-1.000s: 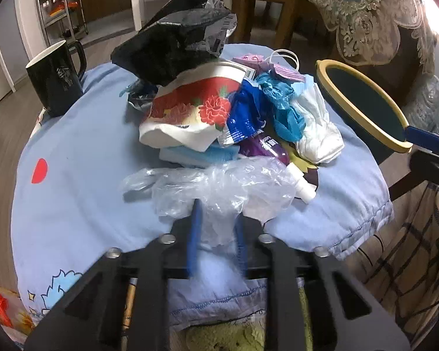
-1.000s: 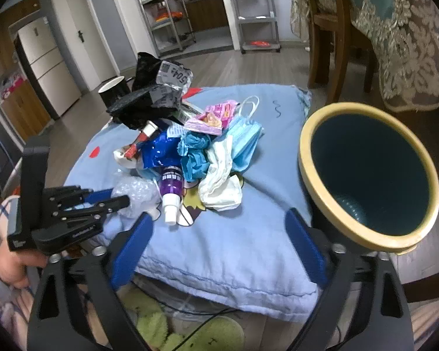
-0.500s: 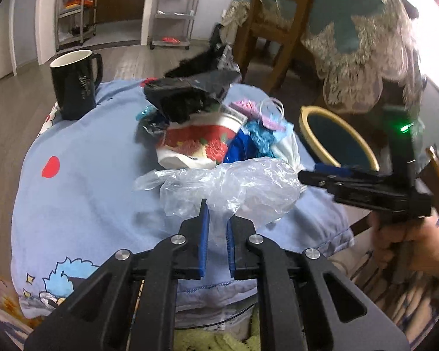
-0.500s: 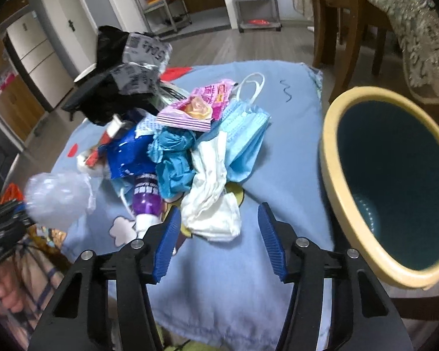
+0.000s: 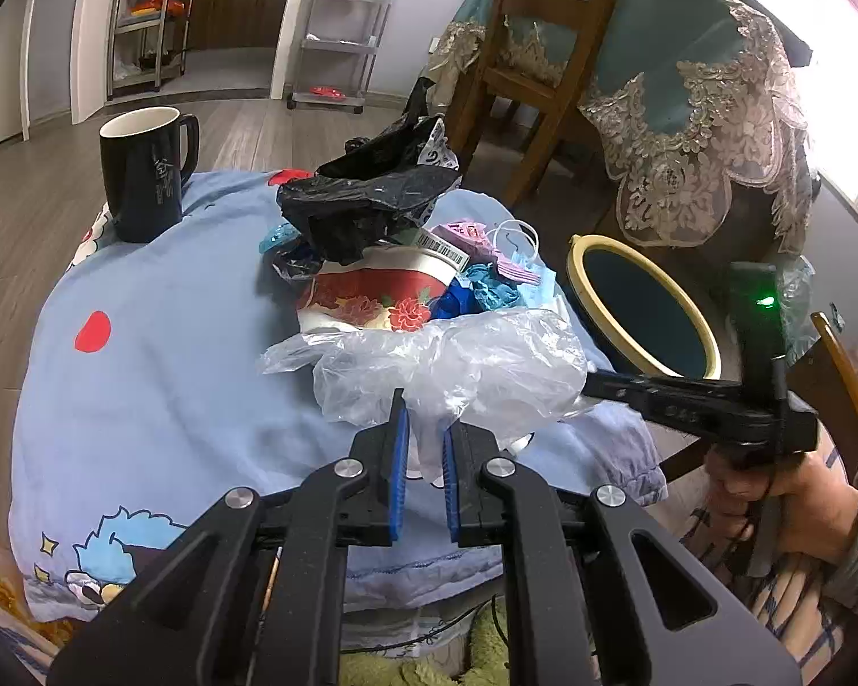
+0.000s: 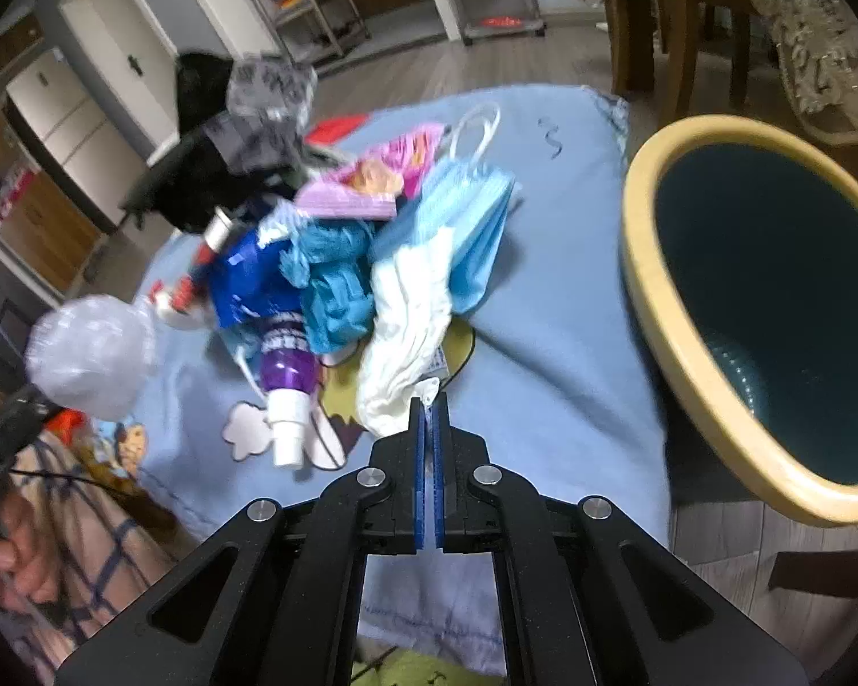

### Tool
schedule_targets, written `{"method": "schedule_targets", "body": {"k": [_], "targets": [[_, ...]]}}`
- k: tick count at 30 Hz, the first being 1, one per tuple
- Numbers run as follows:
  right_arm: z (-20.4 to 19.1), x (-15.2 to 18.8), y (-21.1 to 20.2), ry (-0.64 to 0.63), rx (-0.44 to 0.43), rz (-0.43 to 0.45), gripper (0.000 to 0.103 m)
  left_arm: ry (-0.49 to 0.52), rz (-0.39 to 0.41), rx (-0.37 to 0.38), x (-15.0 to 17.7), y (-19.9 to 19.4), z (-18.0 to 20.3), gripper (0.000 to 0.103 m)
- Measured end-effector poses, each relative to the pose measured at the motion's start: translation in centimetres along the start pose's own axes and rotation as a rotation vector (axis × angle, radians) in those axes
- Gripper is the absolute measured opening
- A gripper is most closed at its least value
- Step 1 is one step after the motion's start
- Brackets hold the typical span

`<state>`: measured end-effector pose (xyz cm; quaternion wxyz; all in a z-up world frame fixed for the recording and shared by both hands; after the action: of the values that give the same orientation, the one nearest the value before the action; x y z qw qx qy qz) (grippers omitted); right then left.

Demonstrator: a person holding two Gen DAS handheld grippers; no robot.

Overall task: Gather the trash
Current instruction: 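Close the left tool on the clear plastic bag while the right tool grasps the white tissue, then carry both items over the teal bin and open both tools to drop them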

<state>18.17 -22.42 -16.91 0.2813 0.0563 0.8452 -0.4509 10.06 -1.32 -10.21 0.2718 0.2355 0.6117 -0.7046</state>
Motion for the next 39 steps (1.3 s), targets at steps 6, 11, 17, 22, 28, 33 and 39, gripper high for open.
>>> {"method": "schedule_targets", "body": {"k": [6, 11, 17, 22, 28, 33, 39], "targets": [[-0.7, -0.3, -2.1, -0.010, -0.010, 0.043, 0.003, 0.008, 0.023, 0.011, -0.1, -0.7, 0.2, 0.010], [-1.9, -1.3, -5.3, -0.033, -0.025, 0.114, 0.003, 0.014, 0.026, 0.014, -0.1, -1.0, 0.4, 0.010], [-1.8, -2.4, -9.8, -0.031, -0.008, 0.205, 0.003, 0.078, 0.037, 0.036, -0.5, -1.3, 2.5, 0.010], [0.0, -3.0, -13.0, -0.004, 0.052, 0.249, 0.003, 0.111, 0.043, 0.060, -1.3, -1.3, 4.3, 0.010], [4.1, -3.2, -15.1, 0.056, 0.176, 0.249, 0.003, 0.165, 0.043, 0.089, -2.9, -0.8, 7.4, 0.010], [7.0, -3.6, -15.9, 0.124, 0.203, 0.251, 0.003, 0.200, 0.046, 0.117, -4.5, 0.2, 10.5, 0.010], [9.5, -3.5, -16.0, 0.181, 0.223, 0.221, 0.003, 0.218, 0.033, 0.149, -6.5, 2.4, 14.7, 0.010]]}}
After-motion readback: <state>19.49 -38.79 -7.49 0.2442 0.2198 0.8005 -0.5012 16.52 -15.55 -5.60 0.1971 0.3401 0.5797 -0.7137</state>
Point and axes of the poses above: each gripper's, at about its wrist camera, not at the fingertips, and y roughly the way its jaws point, z to its right, x to its underside, the point moved 8 cm from there along y, roughly the way its jaws point, and after that the axes turned 10 degrees about -x, right-handed, at the moved point
